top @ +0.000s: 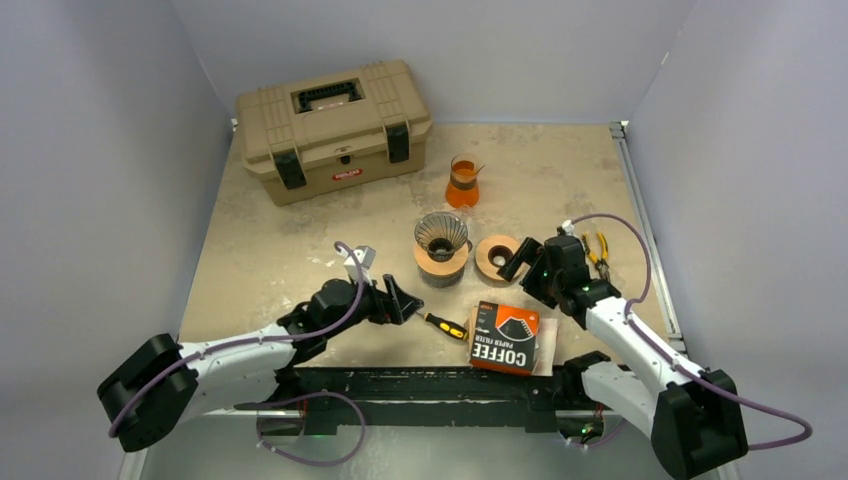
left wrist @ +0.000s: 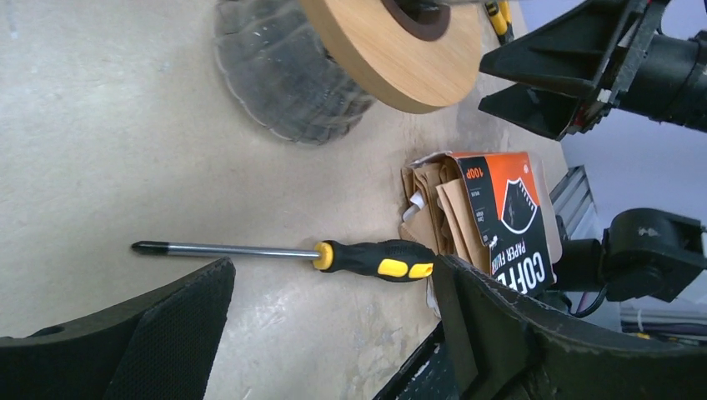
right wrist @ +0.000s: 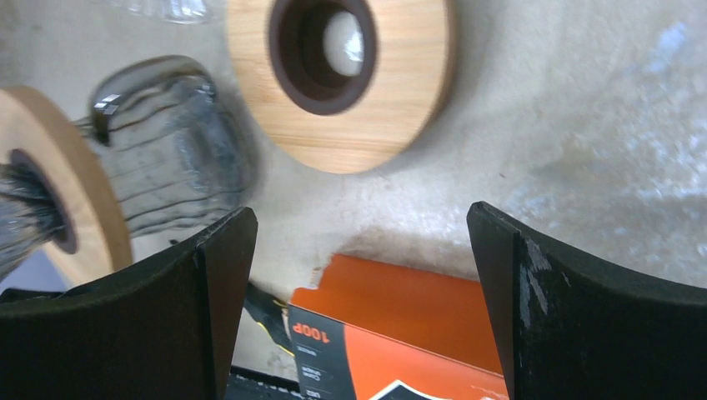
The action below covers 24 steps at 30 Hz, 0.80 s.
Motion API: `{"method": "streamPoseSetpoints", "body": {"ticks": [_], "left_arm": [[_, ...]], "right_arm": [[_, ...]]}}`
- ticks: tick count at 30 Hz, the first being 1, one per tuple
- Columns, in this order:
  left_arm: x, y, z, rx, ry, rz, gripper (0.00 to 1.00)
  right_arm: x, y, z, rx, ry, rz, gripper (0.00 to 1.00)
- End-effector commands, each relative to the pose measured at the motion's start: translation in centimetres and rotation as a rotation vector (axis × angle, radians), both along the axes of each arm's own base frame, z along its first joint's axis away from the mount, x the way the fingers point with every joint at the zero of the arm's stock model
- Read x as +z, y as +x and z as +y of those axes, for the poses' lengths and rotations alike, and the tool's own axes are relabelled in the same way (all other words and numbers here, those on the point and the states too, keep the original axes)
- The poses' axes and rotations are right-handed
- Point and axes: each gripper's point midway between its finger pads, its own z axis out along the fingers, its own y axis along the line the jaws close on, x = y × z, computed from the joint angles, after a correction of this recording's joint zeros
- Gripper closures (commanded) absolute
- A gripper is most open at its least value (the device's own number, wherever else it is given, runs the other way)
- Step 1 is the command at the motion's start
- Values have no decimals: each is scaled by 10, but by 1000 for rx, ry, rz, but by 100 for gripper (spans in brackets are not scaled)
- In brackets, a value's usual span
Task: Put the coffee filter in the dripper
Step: Move the coffee filter holder to the center of the board.
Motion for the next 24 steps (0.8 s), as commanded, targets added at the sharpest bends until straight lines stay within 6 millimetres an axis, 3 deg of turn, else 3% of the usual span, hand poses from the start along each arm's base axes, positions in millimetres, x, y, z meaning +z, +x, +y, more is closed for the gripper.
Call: {"method": "streamPoseSetpoints", "body": {"ticks": [1, 6, 11, 15, 24], "left_arm": [[25, 13, -17, 19, 8, -98, 12], [24, 12, -26, 2, 29, -108, 12], [24, 13, -29, 1, 34, -111, 12], [25, 14, -30, -1, 34, -114, 12], [31, 15, -36, -8, 16, -104, 12]], "right_arm": [[-19, -22, -17, -100, -50, 138, 1], [-27, -29, -28, -154, -88, 184, 1], [-38, -35, -24, -144, -81, 240, 1], [-40, -33, -9, -63, -34, 245, 1], [-19, -35, 26, 52, 160, 178, 1]]}}
